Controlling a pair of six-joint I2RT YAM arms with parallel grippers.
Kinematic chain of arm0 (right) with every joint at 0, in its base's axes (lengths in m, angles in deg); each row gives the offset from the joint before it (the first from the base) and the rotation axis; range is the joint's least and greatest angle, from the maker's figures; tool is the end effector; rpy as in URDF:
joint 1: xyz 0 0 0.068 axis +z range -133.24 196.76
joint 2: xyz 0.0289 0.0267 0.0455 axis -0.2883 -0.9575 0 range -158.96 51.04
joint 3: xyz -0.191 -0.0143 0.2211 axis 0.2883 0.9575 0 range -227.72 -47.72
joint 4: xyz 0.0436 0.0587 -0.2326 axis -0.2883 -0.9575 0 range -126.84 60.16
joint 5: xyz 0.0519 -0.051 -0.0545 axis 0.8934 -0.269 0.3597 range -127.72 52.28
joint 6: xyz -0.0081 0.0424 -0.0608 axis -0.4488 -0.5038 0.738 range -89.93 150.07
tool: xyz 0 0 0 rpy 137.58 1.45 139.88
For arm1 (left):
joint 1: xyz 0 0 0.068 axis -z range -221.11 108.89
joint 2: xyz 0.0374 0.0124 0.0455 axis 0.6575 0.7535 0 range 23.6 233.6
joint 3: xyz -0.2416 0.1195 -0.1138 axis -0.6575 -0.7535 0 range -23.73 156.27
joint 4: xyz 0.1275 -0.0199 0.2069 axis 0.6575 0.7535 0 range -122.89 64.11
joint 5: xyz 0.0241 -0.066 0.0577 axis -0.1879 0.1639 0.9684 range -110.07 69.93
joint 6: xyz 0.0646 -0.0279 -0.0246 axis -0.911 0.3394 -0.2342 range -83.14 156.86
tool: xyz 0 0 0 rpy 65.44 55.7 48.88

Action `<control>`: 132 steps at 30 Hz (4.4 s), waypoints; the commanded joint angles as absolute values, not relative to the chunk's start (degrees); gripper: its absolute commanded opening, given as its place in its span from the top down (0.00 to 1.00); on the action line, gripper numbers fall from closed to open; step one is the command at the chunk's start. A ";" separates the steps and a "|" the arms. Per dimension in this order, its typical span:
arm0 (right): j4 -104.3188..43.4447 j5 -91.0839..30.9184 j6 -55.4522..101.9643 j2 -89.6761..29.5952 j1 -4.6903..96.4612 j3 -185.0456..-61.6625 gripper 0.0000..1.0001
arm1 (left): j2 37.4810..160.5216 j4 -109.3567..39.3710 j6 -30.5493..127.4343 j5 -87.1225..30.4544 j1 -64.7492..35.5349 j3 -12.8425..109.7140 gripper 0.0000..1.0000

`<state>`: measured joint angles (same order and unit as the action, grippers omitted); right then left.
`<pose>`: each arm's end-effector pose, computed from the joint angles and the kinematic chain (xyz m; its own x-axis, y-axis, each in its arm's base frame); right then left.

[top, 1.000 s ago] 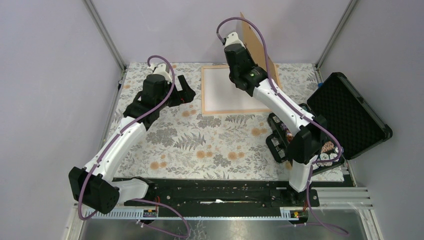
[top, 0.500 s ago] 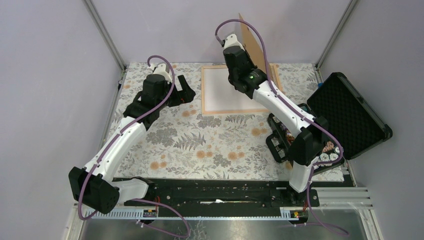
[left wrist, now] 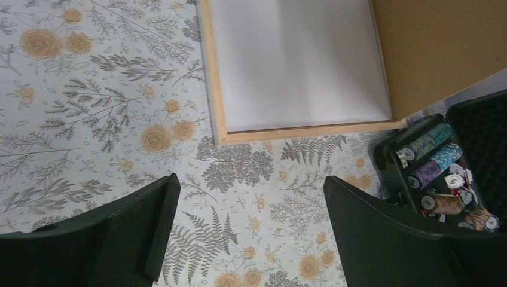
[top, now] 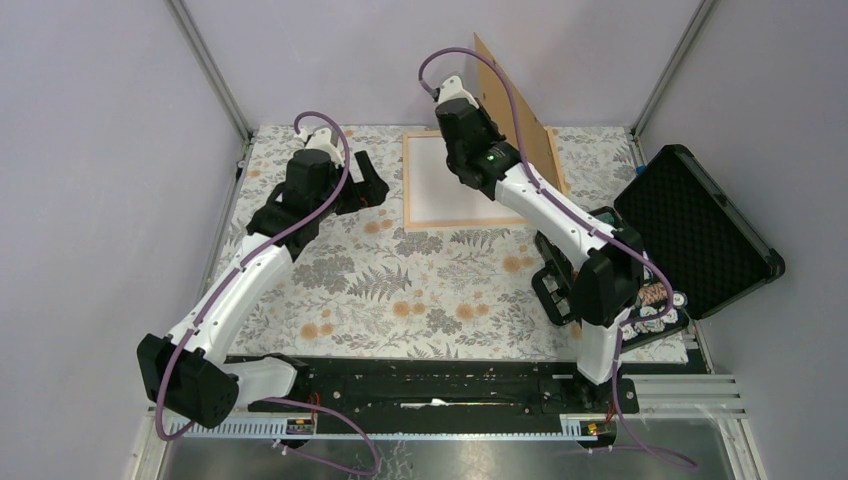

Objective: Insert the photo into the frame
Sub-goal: Turn over the photo frame item on the photo frame, then move the photo frame to the center of the board.

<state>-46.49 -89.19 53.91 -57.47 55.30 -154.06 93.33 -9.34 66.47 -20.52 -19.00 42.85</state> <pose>0.3789 0.2392 0.3980 -0.3078 -0.5672 -0.7639 0.0726 0.7865 -0.6133 0.2524 -0.1030 0.3664 -0.5510 -0.3094 -0.7750 0.1272 0.8868 -0.4444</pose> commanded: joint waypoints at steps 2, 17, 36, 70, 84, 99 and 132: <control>-45.45 -92.45 56.48 -58.46 55.52 -154.73 0.95 | 90.83 -9.10 64.75 -14.50 -18.82 44.39 0.01; -46.93 -90.99 51.08 -63.42 56.39 -153.56 0.67 | 89.08 -6.50 64.02 -3.26 -19.18 45.37 0.01; -50.31 -79.63 40.98 -61.45 58.10 -148.82 0.00 | 88.46 -7.52 64.35 -5.05 -20.83 44.56 0.01; -41.54 -31.00 3.53 -71.03 50.36 -152.42 0.18 | 88.90 -10.37 65.43 -11.31 -24.85 42.15 0.01; -39.04 -16.78 -1.64 -82.38 47.49 -154.35 0.43 | 89.50 -10.91 65.50 -12.79 -24.85 41.76 0.01; -39.85 -17.14 -0.97 -83.65 48.16 -149.79 0.45 | 90.55 -11.06 65.52 -13.38 -24.96 41.67 0.01; -55.66 -33.69 11.39 -76.85 54.43 -152.53 0.36 | 91.27 -11.34 65.89 -15.26 -25.37 41.58 0.01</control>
<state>-54.77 -39.61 12.05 -79.35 54.67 -151.90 91.54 -8.44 65.66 -14.95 -24.97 41.67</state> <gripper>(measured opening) 0.624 0.987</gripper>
